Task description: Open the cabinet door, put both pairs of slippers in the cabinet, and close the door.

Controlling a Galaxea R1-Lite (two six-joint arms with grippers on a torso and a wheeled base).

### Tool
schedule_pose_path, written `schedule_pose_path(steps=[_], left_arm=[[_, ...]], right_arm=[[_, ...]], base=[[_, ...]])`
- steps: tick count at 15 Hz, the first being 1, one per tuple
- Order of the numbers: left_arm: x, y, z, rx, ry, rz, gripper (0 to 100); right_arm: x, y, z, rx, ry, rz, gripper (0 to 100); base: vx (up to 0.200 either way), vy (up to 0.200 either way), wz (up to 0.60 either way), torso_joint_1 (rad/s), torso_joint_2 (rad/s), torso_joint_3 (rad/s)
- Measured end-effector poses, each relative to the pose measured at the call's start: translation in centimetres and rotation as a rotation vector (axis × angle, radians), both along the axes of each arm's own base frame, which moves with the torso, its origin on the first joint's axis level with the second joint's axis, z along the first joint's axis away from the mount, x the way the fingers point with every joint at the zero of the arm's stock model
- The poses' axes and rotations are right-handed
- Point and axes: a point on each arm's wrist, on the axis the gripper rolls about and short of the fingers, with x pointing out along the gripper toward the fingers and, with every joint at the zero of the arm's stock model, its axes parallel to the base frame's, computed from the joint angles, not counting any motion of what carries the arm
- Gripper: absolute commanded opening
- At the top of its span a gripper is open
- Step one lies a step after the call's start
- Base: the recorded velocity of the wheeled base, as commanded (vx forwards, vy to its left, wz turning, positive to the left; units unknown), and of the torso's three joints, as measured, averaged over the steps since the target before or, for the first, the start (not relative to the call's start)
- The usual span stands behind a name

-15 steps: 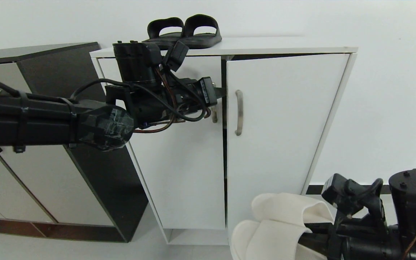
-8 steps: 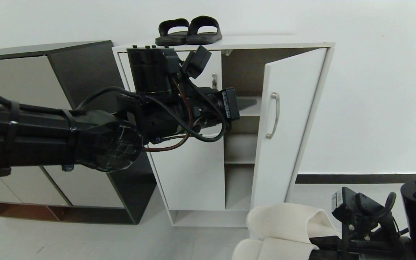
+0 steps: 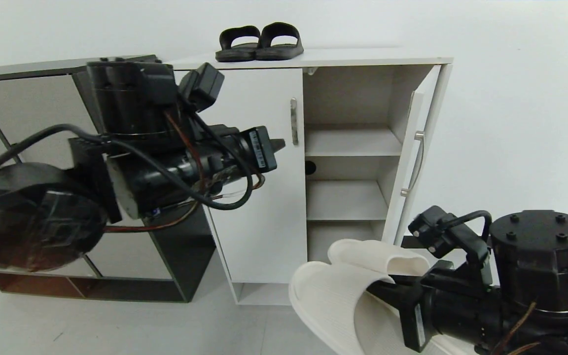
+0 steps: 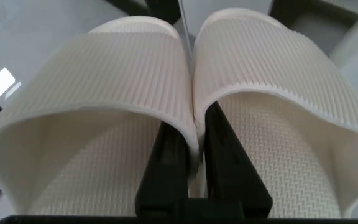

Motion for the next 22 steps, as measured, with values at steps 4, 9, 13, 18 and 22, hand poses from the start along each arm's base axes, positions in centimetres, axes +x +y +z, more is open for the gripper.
schedule_pose_path(steps=[4,9,13,18,22], left_arm=[[-5.3,4.1,-0.6,0.107,-0.045,0.291,0],[-11.1,9.4,-4.0,0.209,-0.001,0.595,0],[-14.2,13.0,-7.0,0.238,0.035,0.743,0],[-17.0,15.5,-9.2,0.230,0.031,0.871,0],[-17.9,15.9,-9.6,0.216,0.016,0.885,0]], right_arm=[[-0.3,4.2,1.3,0.008,-0.087,-0.217,0],[2.7,9.8,0.4,-0.035,-0.151,-0.439,0],[6.6,14.7,0.5,-0.072,-0.175,-0.550,0],[13.6,15.6,-1.6,-0.156,-0.154,-0.686,0],[14.0,14.6,-3.6,-0.211,-0.132,-0.729,0]], base=[[0.000,0.000,0.00,0.000,0.00,0.000],[0.000,0.000,0.00,0.000,0.00,0.000],[0.000,0.000,0.00,0.000,0.00,0.000],[0.000,0.000,0.00,0.000,0.00,0.000],[0.000,0.000,0.00,0.000,0.00,0.000]])
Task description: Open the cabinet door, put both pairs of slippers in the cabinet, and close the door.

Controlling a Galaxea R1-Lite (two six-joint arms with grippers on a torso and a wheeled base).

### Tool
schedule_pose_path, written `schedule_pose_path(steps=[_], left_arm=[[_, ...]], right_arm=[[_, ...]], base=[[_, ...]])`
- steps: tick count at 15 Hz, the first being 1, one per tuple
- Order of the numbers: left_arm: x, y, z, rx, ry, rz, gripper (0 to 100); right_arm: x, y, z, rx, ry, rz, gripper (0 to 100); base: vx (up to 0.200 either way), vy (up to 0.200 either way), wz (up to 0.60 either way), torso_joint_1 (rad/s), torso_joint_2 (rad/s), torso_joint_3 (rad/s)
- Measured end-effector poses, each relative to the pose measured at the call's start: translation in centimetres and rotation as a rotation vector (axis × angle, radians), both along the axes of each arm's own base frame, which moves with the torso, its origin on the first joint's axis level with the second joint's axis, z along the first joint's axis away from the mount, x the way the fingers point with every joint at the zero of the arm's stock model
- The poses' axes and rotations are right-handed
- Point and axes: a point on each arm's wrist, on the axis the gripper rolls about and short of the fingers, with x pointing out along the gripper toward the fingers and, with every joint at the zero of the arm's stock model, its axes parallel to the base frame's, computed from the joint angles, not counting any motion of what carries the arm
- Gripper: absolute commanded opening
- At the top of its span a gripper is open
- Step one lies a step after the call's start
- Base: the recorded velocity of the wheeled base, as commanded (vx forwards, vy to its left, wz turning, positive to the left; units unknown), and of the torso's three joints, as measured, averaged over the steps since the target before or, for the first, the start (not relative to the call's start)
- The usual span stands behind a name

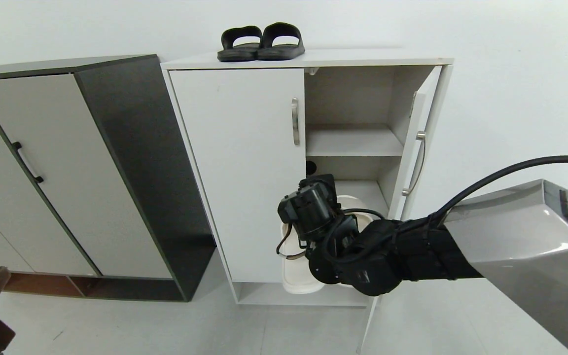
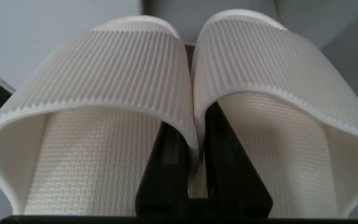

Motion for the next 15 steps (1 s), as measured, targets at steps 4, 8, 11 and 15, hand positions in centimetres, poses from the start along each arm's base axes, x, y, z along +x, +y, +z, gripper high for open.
schedule_pose_path(steps=[4,8,11,15], left_arm=[[-0.5,0.2,0.0,-0.007,-0.018,0.001,0],[-0.5,0.2,-0.2,-0.003,-0.011,0.000,0],[-0.5,0.2,-0.2,-0.004,-0.013,0.001,0],[-0.5,0.2,-0.4,-0.002,-0.006,0.000,0]], right_arm=[[-1.4,-3.0,-0.7,-0.029,0.051,-0.037,0],[-3.3,-6.5,-0.3,-0.012,0.080,-0.077,0],[-4.1,-8.9,-0.4,-0.019,0.101,-0.116,0],[-5.2,-11.8,-1.0,-0.039,0.134,-0.161,0]], base=[[0.000,0.000,0.00,0.000,0.00,0.000],[0.000,0.000,0.00,0.000,0.00,0.000],[0.000,0.000,0.00,0.000,0.00,0.000],[0.000,0.000,0.00,0.000,0.00,0.000]])
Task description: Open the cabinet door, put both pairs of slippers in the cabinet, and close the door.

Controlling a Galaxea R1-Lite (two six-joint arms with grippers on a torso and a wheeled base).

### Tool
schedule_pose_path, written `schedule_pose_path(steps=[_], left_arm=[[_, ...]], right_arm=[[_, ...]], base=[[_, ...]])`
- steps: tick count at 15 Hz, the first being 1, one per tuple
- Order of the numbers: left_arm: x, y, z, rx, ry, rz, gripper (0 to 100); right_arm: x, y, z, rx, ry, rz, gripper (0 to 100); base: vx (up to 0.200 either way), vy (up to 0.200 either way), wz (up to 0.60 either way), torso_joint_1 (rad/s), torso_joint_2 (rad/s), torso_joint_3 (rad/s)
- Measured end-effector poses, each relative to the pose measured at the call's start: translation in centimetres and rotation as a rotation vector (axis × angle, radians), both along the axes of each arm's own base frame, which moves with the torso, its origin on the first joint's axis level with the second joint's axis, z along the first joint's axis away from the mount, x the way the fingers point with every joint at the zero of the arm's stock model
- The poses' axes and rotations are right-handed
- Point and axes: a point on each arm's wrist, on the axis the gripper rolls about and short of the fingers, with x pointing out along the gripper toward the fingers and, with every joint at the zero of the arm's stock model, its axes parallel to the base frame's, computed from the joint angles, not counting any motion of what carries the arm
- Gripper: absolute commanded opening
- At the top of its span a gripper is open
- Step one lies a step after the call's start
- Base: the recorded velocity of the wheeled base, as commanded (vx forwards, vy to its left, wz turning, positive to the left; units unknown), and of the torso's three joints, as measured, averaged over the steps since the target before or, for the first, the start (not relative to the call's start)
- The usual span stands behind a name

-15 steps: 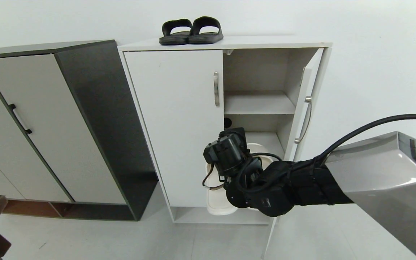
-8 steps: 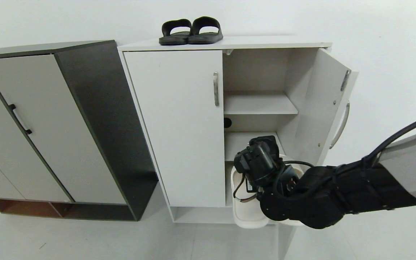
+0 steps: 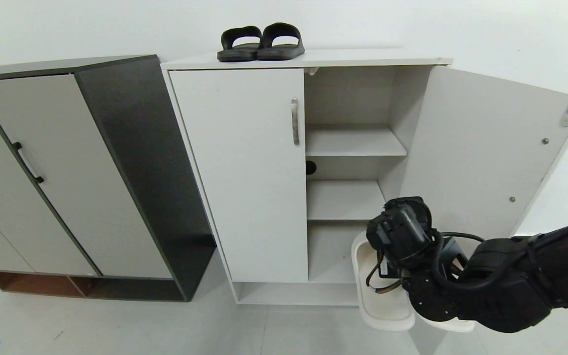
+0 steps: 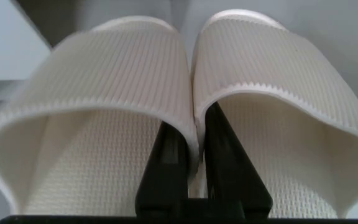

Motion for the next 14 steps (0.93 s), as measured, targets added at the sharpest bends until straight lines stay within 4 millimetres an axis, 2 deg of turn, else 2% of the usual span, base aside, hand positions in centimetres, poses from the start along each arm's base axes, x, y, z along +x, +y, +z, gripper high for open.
schedule_pose_path(steps=[4,7,11,14], left_arm=[[0.0,0.1,-0.1,0.001,0.004,0.011,0],[-0.2,1.0,-0.1,0.042,0.013,0.142,0],[-2.7,2.1,-1.5,0.118,0.005,0.311,0],[-5.2,2.1,-3.9,0.146,-0.045,0.329,0]], right_arm=[[-0.6,-1.3,0.7,0.009,-0.006,-0.013,0],[-1.1,-0.2,1.7,0.093,-0.053,0.065,0],[-1.3,1.4,2.8,0.251,-0.077,0.300,0],[-1.2,1.9,2.5,0.248,-0.082,0.344,0]], base=[[0.000,0.000,0.00,0.000,0.00,0.000],[0.000,0.000,0.00,0.000,0.00,0.000],[0.000,0.000,0.00,0.000,0.00,0.000],[0.000,0.000,0.00,0.000,0.00,0.000]])
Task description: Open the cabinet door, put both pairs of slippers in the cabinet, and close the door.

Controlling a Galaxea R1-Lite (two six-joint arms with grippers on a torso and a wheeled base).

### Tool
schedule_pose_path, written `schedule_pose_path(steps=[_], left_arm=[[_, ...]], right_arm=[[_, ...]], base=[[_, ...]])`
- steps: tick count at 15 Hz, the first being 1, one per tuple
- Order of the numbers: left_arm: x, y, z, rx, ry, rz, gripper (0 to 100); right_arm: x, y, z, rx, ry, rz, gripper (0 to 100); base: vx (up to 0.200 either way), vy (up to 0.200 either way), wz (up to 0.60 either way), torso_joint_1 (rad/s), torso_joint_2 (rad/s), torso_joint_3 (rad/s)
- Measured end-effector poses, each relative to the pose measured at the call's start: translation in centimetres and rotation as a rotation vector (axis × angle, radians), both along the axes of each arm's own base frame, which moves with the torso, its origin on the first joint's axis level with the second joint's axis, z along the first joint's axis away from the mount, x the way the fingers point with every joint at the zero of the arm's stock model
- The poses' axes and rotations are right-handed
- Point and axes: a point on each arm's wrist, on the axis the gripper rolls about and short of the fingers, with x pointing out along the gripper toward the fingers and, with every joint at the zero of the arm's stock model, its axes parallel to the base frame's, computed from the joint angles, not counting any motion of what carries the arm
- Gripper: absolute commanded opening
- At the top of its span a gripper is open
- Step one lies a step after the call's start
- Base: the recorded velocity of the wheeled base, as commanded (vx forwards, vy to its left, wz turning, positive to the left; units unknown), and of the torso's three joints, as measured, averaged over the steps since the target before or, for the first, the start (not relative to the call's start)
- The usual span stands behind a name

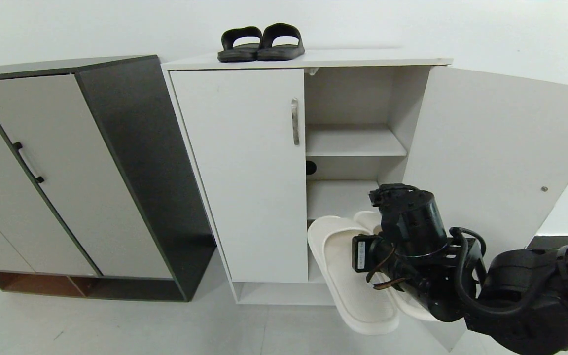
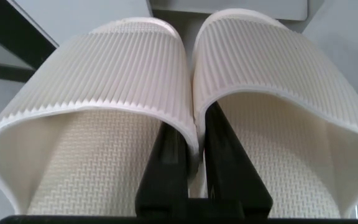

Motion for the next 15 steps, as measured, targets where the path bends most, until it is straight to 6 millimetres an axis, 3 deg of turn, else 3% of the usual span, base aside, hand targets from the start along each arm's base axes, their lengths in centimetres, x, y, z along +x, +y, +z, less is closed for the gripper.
schedule_pose_path(steps=[4,8,15], left_arm=[[-2.6,-0.6,-2.9,0.075,0.005,-0.108,0],[-3.0,-1.6,-5.3,0.063,0.120,-0.483,0],[-3.2,-1.7,-5.4,0.103,0.111,-0.658,0]], right_arm=[[-0.2,0.4,-0.4,-0.009,0.007,0.011,0],[-0.6,0.5,-0.8,-0.020,0.015,0.021,0],[-1.1,0.6,-0.7,-0.028,0.007,0.044,0]], base=[[0.000,0.000,0.00,0.000,0.00,0.000],[0.000,0.000,0.00,0.000,0.00,0.000],[0.000,0.000,0.00,0.000,0.00,0.000]])
